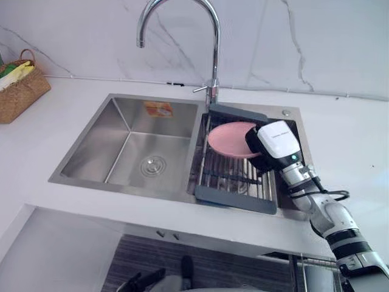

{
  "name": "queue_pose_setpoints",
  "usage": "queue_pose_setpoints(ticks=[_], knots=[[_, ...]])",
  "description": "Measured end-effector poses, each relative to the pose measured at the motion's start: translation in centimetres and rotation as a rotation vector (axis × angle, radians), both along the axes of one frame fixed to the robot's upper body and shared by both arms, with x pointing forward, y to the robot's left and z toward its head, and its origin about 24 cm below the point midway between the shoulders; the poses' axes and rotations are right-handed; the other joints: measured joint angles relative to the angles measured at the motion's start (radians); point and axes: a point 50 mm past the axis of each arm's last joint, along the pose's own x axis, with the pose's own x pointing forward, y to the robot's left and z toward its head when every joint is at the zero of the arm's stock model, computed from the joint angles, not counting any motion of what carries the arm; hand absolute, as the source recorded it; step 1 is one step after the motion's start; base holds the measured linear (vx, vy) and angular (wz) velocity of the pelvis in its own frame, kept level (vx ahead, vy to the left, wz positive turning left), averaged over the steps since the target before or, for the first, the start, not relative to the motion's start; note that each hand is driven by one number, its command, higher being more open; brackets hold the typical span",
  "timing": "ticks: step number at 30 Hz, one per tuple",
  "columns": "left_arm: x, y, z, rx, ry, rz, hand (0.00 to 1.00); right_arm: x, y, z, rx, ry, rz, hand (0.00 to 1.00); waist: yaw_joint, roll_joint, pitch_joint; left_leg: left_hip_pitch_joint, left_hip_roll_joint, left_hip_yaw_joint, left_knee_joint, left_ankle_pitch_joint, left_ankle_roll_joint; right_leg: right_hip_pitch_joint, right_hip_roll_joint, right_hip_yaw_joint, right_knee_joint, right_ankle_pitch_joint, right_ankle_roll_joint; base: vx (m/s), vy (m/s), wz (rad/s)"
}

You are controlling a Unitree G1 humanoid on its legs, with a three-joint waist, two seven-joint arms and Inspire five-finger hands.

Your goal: Walk over to the sink, pick up the cup, carry it to the dishwasher, place the cup inside the dishwasher, then close the dishwasher door

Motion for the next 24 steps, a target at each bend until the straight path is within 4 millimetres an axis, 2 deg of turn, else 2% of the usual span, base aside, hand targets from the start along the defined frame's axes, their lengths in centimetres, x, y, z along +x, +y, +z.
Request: queue_pose_setpoints(ticks=[4, 6, 9, 14, 19, 24], knots=[[0.0, 0.0, 0.0, 0.000, 0.002, 0.001, 1.00, -0.9, -0.3, 3.7, 0.143, -0.190, 0.032, 0.00, -0.005, 0.000, 0.000, 0.002, 0.006, 0.020, 0.000, -0.007, 0.006, -0.007, 0.003, 0.026, -0.006, 0.015, -0.004, -0.04, -0.014, -0.14], [-0.1, 0.1, 0.0, 0.003, 0.004, -0.001, 1.00, -1.1, -0.6, 4.3, 0.185, -0.218, 0.033, 0.00, -0.012, 0.000, -0.001, 0.002, 0.008, 0.027, 0.000, -0.008, 0.007, -0.010, 0.004, 0.033, -0.008, 0.020, -0.005, -0.04, -0.007, -0.13], [-0.1, 0.1, 0.0, 0.003, 0.006, -0.003, 1.00, -1.3, -1.0, 4.3, 0.243, -0.214, 0.021, 0.00, -0.015, 0.000, -0.001, 0.001, 0.007, 0.044, 0.000, -0.011, 0.011, -0.015, 0.004, 0.050, -0.015, 0.023, -0.005, -0.04, -0.014, -0.16], [-0.1, 0.0, 0.0, 0.002, 0.006, -0.003, 1.00, -1.8, -1.4, 2.9, 0.232, -0.141, -0.001, 0.00, -0.015, -0.002, -0.001, -0.003, 0.007, 0.050, 0.000, -0.011, 0.011, -0.014, 0.003, 0.053, -0.032, 0.023, -0.005, -0.03, -0.030, -0.05], [-0.1, 0.0, 0.0, 0.003, 0.004, -0.003, 1.00, -1.9, -2.0, 2.9, 0.240, -0.146, -0.035, 0.00, -0.015, -0.006, -0.002, -0.008, 0.001, 0.057, 0.000, -0.011, 0.012, -0.014, -0.001, 0.054, -0.046, 0.024, -0.002, 0.00, -0.016, -0.01], [-0.1, 0.2, 0.0, 0.008, 0.004, -0.005, 1.00, -3.3, -5.2, 3.5, 0.271, -0.203, -0.201, 0.00, -0.015, -0.016, -0.003, -0.001, -0.003, 0.083, 0.000, -0.012, 0.017, -0.020, -0.007, 0.082, -0.046, 0.033, 0.011, 0.04, -0.010, -0.11]])
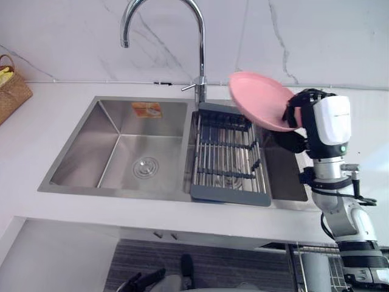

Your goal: Walk over to the sink, pick up the cup, carry it to the dishwasher, place the cup inside the dishwasher, then close the dishwasher door

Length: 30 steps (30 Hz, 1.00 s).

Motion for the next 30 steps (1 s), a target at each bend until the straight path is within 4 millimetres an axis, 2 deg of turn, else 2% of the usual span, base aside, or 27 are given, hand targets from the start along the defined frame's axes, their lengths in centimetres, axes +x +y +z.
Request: queue_pose_setpoints(ticks=[3, 4, 7, 9, 11, 13, 14, 15, 16, 17, 18, 19, 20, 21, 22, 25, 30], knots=[[0.0, 0.3, 0.1, 0.019, 0.006, -0.025, 1.00, -1.5, -2.5, 0.0, 0.049, -0.021, -0.126, 0.00, -0.016, -0.006, -0.001, 0.007, 0.007, 0.025, 0.000, -0.001, 0.004, -0.024, 0.001, 0.034, 0.029, 0.004, 0.000, 0.03, -0.012, -0.29], [-0.1, 0.5, 0.1, 0.029, 0.013, -0.038, 1.00, -2.2, -3.6, -0.1, 0.062, -0.023, -0.186, 0.00, -0.033, -0.006, -0.001, 0.008, 0.016, 0.043, 0.000, -0.001, 0.004, -0.045, 0.002, 0.058, 0.048, 0.012, -0.001, 0.00, 0.008, -0.46], [0.0, 1.0, 0.2, 0.041, 0.019, -0.046, 1.00, -4.2, -5.8, -1.1, 0.157, -0.040, -0.311, 0.00, -0.038, -0.006, -0.001, 0.009, 0.068, 0.124, 0.001, -0.006, -0.004, -0.114, 0.038, 0.133, 0.087, 0.058, -0.021, -0.03, -0.005, -0.91], [-0.2, 1.4, 0.2, 0.048, 0.034, -0.050, 1.00, -6.0, -7.3, -1.7, 0.189, -0.077, -0.410, 0.00, -0.063, -0.013, 0.001, 0.016, 0.097, 0.191, 0.000, -0.017, -0.014, -0.154, 0.060, 0.176, 0.104, 0.086, -0.025, -0.07, -0.026, -1.00], [-0.4, 1.4, 0.1, 0.045, 0.054, -0.045, 1.00, -7.4, -8.2, -2.1, 0.205, -0.107, -0.474, 0.00, -0.086, -0.017, 0.000, 0.024, 0.109, 0.242, 0.000, -0.030, -0.024, -0.181, 0.065, 0.177, 0.121, 0.092, -0.028, -0.10, -0.042, -0.93], [-0.6, 1.1, 0.0, 0.030, 0.073, -0.030, 1.00, -8.7, -8.9, -2.6, 0.247, -0.134, -0.522, 0.00, -0.101, -0.017, -0.001, 0.027, 0.126, 0.290, 0.000, -0.039, -0.019, -0.209, 0.072, 0.127, 0.131, 0.110, -0.056, -0.14, -0.092, -0.98], [-0.9, 1.1, -0.1, 0.021, 0.087, 0.000, 1.00, -9.2, -8.8, -3.3, 0.283, -0.147, -0.546, 0.00, -0.105, -0.013, -0.006, 0.022, 0.157, 0.341, 0.000, -0.038, -0.017, -0.241, 0.074, 0.058, 0.178, 0.094, -0.119, -0.15, -0.127, -0.89], [-1.0, 1.1, -0.1, 0.019, 0.091, 0.012, 1.00, -9.4, -8.7, -3.7, 0.294, -0.152, -0.553, 0.00, -0.105, -0.017, -0.009, 0.022, 0.166, 0.359, 0.000, -0.037, -0.016, -0.256, 0.059, 0.017, 0.232, 0.070, -0.145, -0.16, -0.167, -0.99], [-1.1, 1.1, -0.2, 0.014, 0.090, 0.028, 1.00, -9.7, -8.5, -4.3, 0.313, -0.161, -0.567, 0.00, -0.104, -0.017, -0.012, 0.019, 0.187, 0.392, 0.002, -0.037, -0.016, -0.266, 0.031, -0.042, 0.307, 0.037, -0.149, -0.09, -0.123, -0.61], [-1.1, 1.0, -0.2, 0.012, 0.090, 0.036, 1.00, -9.7, -8.4, -4.7, 0.323, -0.160, -0.571, 0.00, -0.104, -0.016, -0.016, 0.012, 0.199, 0.403, 0.003, -0.036, -0.017, -0.264, 0.021, -0.057, 0.325, 0.021, -0.144, -0.09, -0.227, -0.71], [-1.0, 1.1, -0.1, 0.008, 0.078, 0.052, 1.00, -9.6, -8.1, -5.6, 0.344, -0.147, -0.576, 0.00, -0.099, -0.024, -0.025, -0.017, 0.223, 0.412, 0.015, -0.026, -0.032, -0.240, 0.009, -0.066, 0.292, 0.010, -0.134, -0.05, -0.222, -0.50], [-0.9, 1.2, -0.1, 0.009, 0.072, 0.060, 1.00, -9.6, -8.0, -6.0, 0.352, -0.140, -0.578, 0.00, -0.097, -0.038, -0.032, -0.028, 0.225, 0.419, 0.023, -0.019, -0.041, -0.221, 0.003, -0.067, 0.245, 0.027, -0.129, -0.03, -0.321, -0.55], [-0.6, 1.9, 0.1, 0.019, 0.058, 0.074, 1.00, -9.5, -7.6, -6.8, 0.375, -0.124, -0.581, 0.00, -0.086, -0.078, -0.046, -0.058, 0.225, 0.441, 0.043, 0.011, -0.065, -0.179, 0.007, -0.037, 0.106, 0.026, -0.079, -0.01, -0.268, -0.36], [-0.1, 2.2, 0.3, 0.026, 0.046, 0.076, 1.00, -9.5, -7.5, -7.2, 0.387, -0.116, -0.586, 0.00, -0.076, -0.096, -0.049, -0.069, 0.224, 0.451, 0.050, 0.023, -0.071, -0.161, 0.013, -0.041, 0.040, 0.012, -0.053, -0.04, -0.327, -0.42], [0.3, 2.0, 0.2, 0.026, 0.044, 0.084, 1.00, -9.2, -7.4, -8.5, 0.422, -0.071, -0.607, 0.00, -0.067, -0.091, -0.035, -0.058, 0.242, 0.455, 0.060, 0.038, -0.085, -0.134, 0.056, -0.044, -0.022, 0.049, -0.064, -0.05, -0.222, -0.26], [-0.4, 1.5, 0.0, 0.018, 0.056, 0.114, 1.00, -10.5, -6.9, -11.1, 0.465, 0.033, -0.662, 0.00, -0.063, -0.069, -0.044, -0.009, 0.266, 0.456, 0.028, 0.058, -0.116, -0.093, 0.097, -0.037, -0.058, 0.053, -0.070, -0.02, -0.151, -0.10], [-0.5, 1.0, -0.1, 0.011, 0.058, 0.131, 1.00, -11.7, -5.8, -12.9, 0.509, 0.106, -0.681, 0.00, -0.080, -0.041, -0.030, 0.005, 0.250, 0.472, 0.009, 0.063, -0.112, -0.098, 0.087, -0.021, -0.057, 0.054, -0.068, 0.00, 0.001, -0.11]])
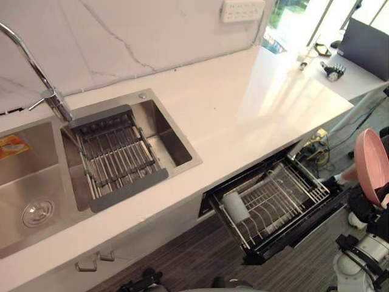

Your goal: Walk over to the sink, pick up the cup, carry it to the dishwasher, place the cup inside the dishwasher, then close the dishwasher door

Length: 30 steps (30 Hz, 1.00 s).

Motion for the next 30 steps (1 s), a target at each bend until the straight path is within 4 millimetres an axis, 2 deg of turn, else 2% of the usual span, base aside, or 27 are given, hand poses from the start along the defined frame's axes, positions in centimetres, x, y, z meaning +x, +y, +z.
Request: queue_pose_setpoints(ticks=[4, 6, 10, 14, 18, 19, 22, 27, 30], knots=[[0.1, -0.2, 0.0, -0.004, -0.004, -0.002, 1.00, 0.6, 1.7, -1.1, 0.046, 0.061, 0.093, 0.00, 0.002, 0.014, 0.014, 0.005, -0.013, 0.004, 0.000, -0.005, 0.010, 0.003, -0.016, 0.003, -0.001, 0.004, 0.006, 0.02, 0.038, -0.02], [0.2, -0.7, -0.1, -0.014, -0.012, -0.001, 1.00, 1.5, 2.9, -1.5, 0.061, 0.098, 0.177, 0.00, 0.012, 0.034, 0.026, 0.008, -0.022, -0.001, 0.000, -0.007, 0.013, 0.009, -0.024, -0.004, -0.002, 0.004, 0.009, 0.02, 0.034, 0.08], [0.4, -1.4, -0.2, -0.032, -0.031, 0.009, 1.00, 2.8, 4.1, -2.2, 0.103, 0.152, 0.263, 0.00, 0.036, 0.071, 0.047, 0.003, -0.032, -0.021, 0.000, -0.006, 0.015, 0.018, -0.028, -0.025, -0.003, 0.003, 0.012, 0.00, 0.015, 0.15], [0.7, -2.0, -0.2, -0.049, -0.047, -0.010, 1.00, 4.0, 4.6, -2.7, 0.119, 0.198, 0.292, 0.00, 0.040, 0.099, 0.065, -0.019, -0.042, -0.049, 0.000, -0.002, 0.021, 0.012, -0.035, -0.051, 0.000, 0.000, 0.017, 0.00, 0.016, 0.22], [1.9, -2.5, 0.0, -0.067, -0.092, -0.041, 1.00, 4.6, 4.0, -4.3, 0.125, 0.292, 0.244, 0.00, 0.054, 0.127, 0.092, -0.059, -0.057, -0.089, 0.001, 0.004, 0.029, -0.009, -0.046, -0.082, 0.008, -0.003, 0.022, 0.01, 0.026, 0.31], [2.4, -2.8, 0.1, -0.077, -0.111, -0.056, 1.00, 5.0, 3.6, -4.8, 0.122, 0.326, 0.228, 0.00, 0.057, 0.141, 0.112, -0.076, -0.063, -0.108, 0.001, 0.006, 0.033, -0.019, -0.052, -0.095, 0.017, -0.006, 0.025, 0.01, 0.036, 0.29], [3.2, -3.1, 0.3, -0.094, -0.137, -0.052, 1.00, 5.8, 3.0, -5.1, 0.117, 0.351, 0.199, 0.00, 0.059, 0.161, 0.139, -0.100, -0.073, -0.139, 0.002, 0.011, 0.039, -0.030, -0.054, -0.116, 0.022, -0.007, 0.027, 0.01, 0.015, 0.24], [5.1, -3.5, 0.7, -0.121, -0.204, -0.057, 1.00, 7.6, 0.7, -3.6, 0.089, 0.301, 0.110, 0.00, 0.068, 0.185, 0.207, -0.150, -0.076, -0.198, 0.017, 0.015, 0.044, -0.067, -0.061, -0.128, 0.039, -0.007, 0.027, 0.01, 0.013, 0.12], [6.1, -3.9, 0.9, -0.125, -0.230, -0.087, 1.00, 8.3, -0.5, -2.9, 0.085, 0.293, 0.028, 0.00, 0.074, 0.203, 0.229, -0.173, -0.076, -0.208, 0.023, 0.018, 0.045, -0.091, -0.065, -0.129, 0.055, -0.007, 0.026, -0.02, 0.022, 0.04]])
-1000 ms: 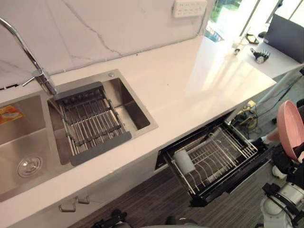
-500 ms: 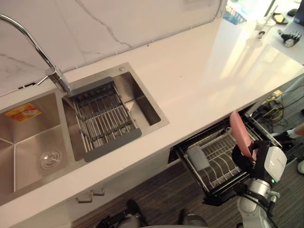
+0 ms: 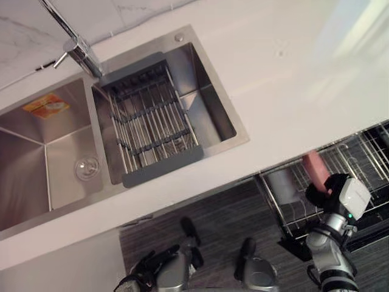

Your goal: Walk over to the sink, pick up the cup, carry it to the dishwasher, place the cup inside the dishwasher, then close the dishwasher door

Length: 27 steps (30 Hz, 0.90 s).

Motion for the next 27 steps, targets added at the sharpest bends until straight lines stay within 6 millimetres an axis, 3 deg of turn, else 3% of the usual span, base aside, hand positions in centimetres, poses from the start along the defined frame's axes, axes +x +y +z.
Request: queue_pose_setpoints(ticks=[3, 4, 10, 16, 22, 25, 27], knots=[[0.6, -0.2, 0.2, -0.020, -0.019, 0.000, 1.00, 0.4, -0.6, 0.0, -0.009, 0.026, -0.073, 0.00, 0.002, 0.009, 0.024, -0.010, 0.000, -0.015, 0.002, 0.005, 0.001, -0.016, -0.004, -0.001, 0.019, -0.006, -0.002, -0.02, 0.014, 0.03], [0.7, -0.2, 0.2, -0.021, -0.024, -0.002, 1.00, 0.4, -0.7, -0.1, -0.002, 0.025, -0.094, 1.00, 0.002, 0.011, 0.025, -0.018, -0.001, -0.025, 0.002, 0.008, 0.000, -0.025, -0.005, -0.003, 0.024, -0.007, -0.003, -0.03, 0.015, 0.05], [1.7, -0.4, 0.5, -0.046, -0.051, 0.016, 1.00, 0.0, -3.0, 0.2, 0.087, 0.009, -0.267, 1.00, 0.003, 0.015, 0.056, -0.052, -0.004, -0.054, 0.000, 0.025, -0.002, -0.076, -0.017, 0.001, 0.064, -0.008, -0.005, -0.02, 0.015, 0.00], [2.0, -0.7, 0.6, -0.045, -0.054, -0.004, 1.00, 0.5, -3.1, 0.8, 0.166, -0.093, -0.252, 1.00, 0.003, 0.014, 0.056, -0.054, -0.012, -0.083, -0.013, 0.042, -0.019, -0.095, -0.027, 0.007, 0.084, -0.009, -0.006, -0.02, 0.015, -0.01], [2.3, -1.2, 0.6, -0.057, -0.058, -0.010, 1.00, 0.8, -0.4, 1.4, 0.384, -0.310, -0.091, 1.00, -0.013, 0.012, 0.056, -0.041, -0.018, -0.080, -0.022, 0.047, -0.025, -0.103, -0.038, 0.025, 0.100, -0.008, -0.005, -0.01, 0.009, -0.07], [2.2, -1.2, 0.6, -0.047, -0.057, -0.022, 1.00, 0.2, 2.0, 2.5, 0.513, -0.439, 0.056, 1.00, -0.023, -0.003, 0.049, -0.017, -0.019, -0.076, -0.022, 0.047, -0.026, -0.092, -0.042, 0.042, 0.103, -0.010, -0.005, 0.00, -0.009, -0.16], [2.1, -0.8, 0.6, -0.025, -0.053, -0.026, 1.00, -0.9, 3.8, 4.2, 0.550, -0.545, 0.173, 1.00, -0.027, -0.027, 0.039, 0.013, -0.018, -0.058, -0.023, 0.041, -0.029, -0.077, -0.046, 0.056, 0.108, -0.025, -0.007, -0.01, -0.017, -0.17]])
